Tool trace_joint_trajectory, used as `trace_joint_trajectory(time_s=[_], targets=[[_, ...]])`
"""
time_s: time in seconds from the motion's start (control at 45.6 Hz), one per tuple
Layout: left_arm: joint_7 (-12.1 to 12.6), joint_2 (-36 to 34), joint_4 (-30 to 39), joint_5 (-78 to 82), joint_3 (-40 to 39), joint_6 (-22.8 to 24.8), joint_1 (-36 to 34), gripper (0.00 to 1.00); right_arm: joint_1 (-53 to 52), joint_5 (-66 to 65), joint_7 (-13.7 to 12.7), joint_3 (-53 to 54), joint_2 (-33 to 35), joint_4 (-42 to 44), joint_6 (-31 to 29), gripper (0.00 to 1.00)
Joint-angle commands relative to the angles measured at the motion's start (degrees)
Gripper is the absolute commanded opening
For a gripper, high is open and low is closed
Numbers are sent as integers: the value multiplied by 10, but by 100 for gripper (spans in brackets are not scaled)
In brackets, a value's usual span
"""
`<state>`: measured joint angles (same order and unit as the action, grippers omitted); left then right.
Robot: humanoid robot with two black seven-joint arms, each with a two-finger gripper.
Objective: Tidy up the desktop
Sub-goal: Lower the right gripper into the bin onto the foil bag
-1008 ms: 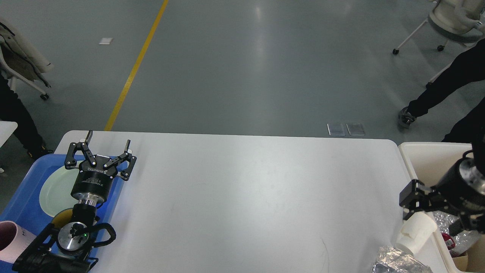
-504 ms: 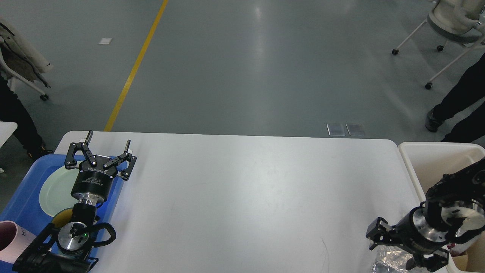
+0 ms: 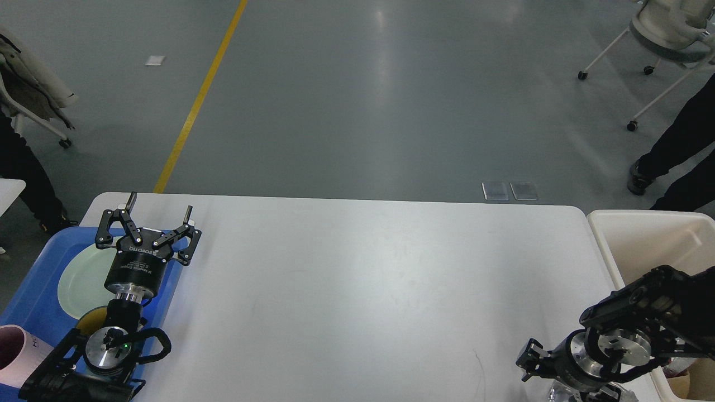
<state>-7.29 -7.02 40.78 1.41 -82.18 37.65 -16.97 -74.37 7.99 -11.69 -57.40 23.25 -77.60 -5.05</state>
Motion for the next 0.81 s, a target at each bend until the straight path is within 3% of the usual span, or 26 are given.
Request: trace_joint_trajectory(time_s=[0.0,0.066,0.088,0.789], targets=[[0,0,0,0,0,0,0,97,6,0,0,0,-6,8,-2,36],[0,0,0,1,0,0,0,97,5,1,-2,0,-6,8,-4,3],[0,1,0,0,0,0,0,97,5,3,-2,0,-6,8,-5,0],[0,0,0,0,0,0,-1,97,-9,9,-1,0,2,-15,7,0]])
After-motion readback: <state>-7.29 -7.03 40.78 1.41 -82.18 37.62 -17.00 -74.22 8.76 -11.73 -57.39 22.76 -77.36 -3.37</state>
